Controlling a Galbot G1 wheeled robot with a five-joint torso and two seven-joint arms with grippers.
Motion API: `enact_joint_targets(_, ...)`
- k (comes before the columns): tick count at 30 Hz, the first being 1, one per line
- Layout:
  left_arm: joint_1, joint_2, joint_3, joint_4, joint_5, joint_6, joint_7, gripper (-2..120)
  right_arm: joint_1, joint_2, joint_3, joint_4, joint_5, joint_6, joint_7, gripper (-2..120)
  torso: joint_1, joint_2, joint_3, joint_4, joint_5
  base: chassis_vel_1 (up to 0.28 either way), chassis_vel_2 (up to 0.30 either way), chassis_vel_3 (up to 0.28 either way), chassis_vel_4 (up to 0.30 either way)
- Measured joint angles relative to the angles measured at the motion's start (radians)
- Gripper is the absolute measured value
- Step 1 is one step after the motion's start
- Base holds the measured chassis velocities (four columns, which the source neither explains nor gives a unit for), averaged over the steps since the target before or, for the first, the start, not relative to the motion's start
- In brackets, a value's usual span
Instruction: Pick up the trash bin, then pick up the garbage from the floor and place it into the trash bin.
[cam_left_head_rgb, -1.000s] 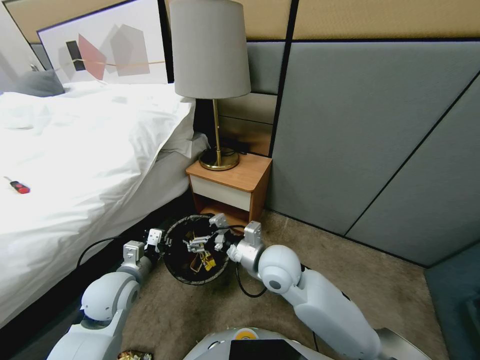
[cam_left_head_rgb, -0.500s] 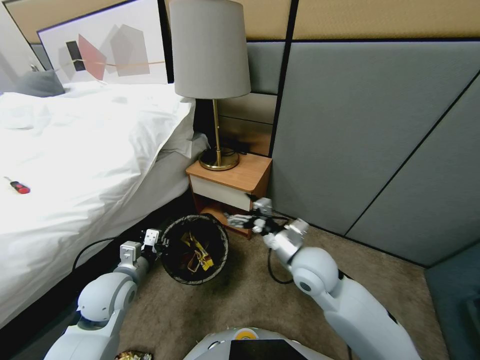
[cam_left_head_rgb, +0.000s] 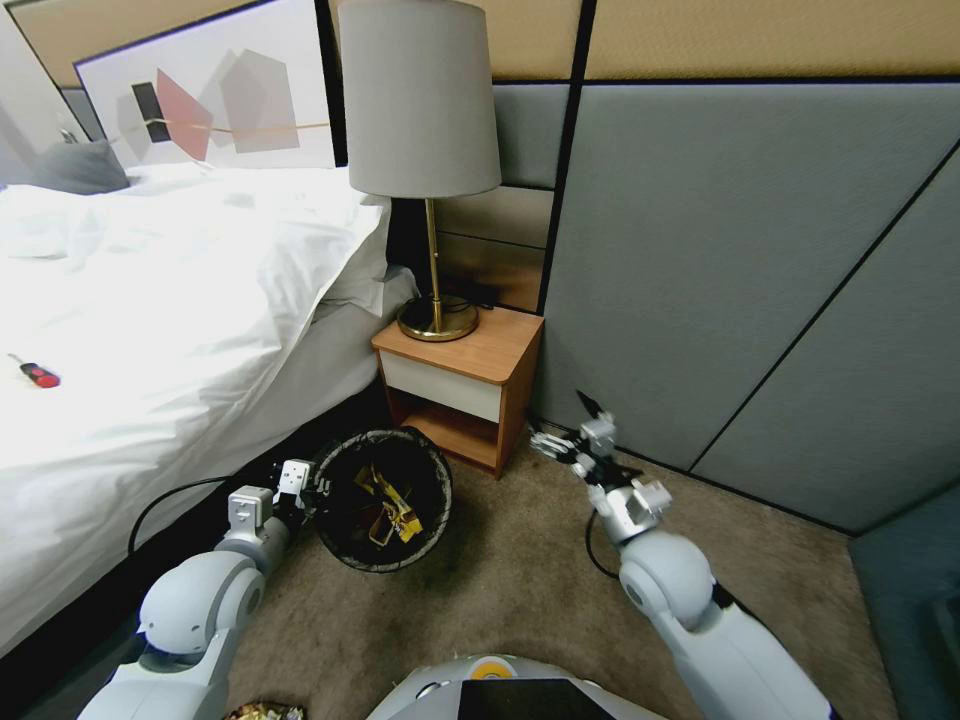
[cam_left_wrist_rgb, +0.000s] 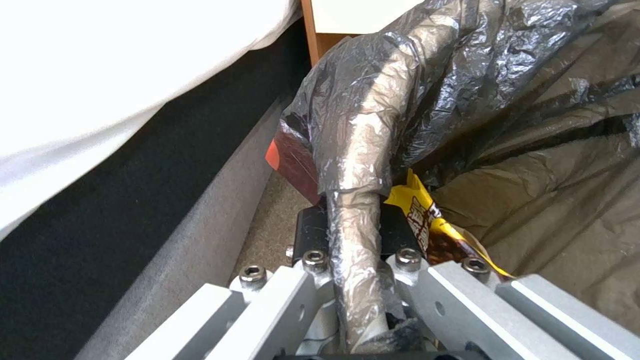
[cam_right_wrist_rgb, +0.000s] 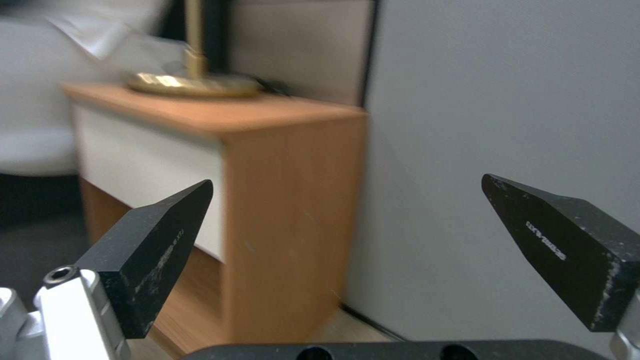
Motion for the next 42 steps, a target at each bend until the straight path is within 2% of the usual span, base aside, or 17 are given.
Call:
enact_joint_targets(6, 0.007, -0.009, 0.0, -0.003, 0.002, 0.0, 0.0, 1, -0.106, 0.051, 0.077, 0.022, -0.009, 0.036, -0.01, 100, 0.0, 0.0, 0.0, 0.0001, -0.0002, 0.0, 0.0, 0.0, 0.0)
enact_joint_targets(13, 0.01, -0.019, -0.002, -0.006, 0.013, 0.003, 0.0, 1, -0.13, 0.073, 0.088, 0.039, 0.002, 0.035, -0.008, 100, 0.0, 0.0, 0.0, 0.0001, -0.0002, 0.0, 0.0, 0.0, 0.0)
enact_joint_targets(25, 0.011, -0.018, -0.006, -0.012, 0.015, 0.008, 0.0, 1, -0.097, 0.067, 0.059, 0.039, 0.008, 0.014, 0.009, 100, 0.0, 0.0, 0.0, 0.0, -0.0002, 0.0, 0.0, 0.0, 0.0)
enact_joint_targets(42, 0.006, -0.016, -0.008, -0.006, 0.015, 0.009, 0.001, 1, -0.09, 0.06, 0.069, 0.041, 0.022, 0.0, 0.009, 100, 0.0, 0.0, 0.0, 0.0002, -0.0001, 0.08, 0.082, 0.087, 0.087)
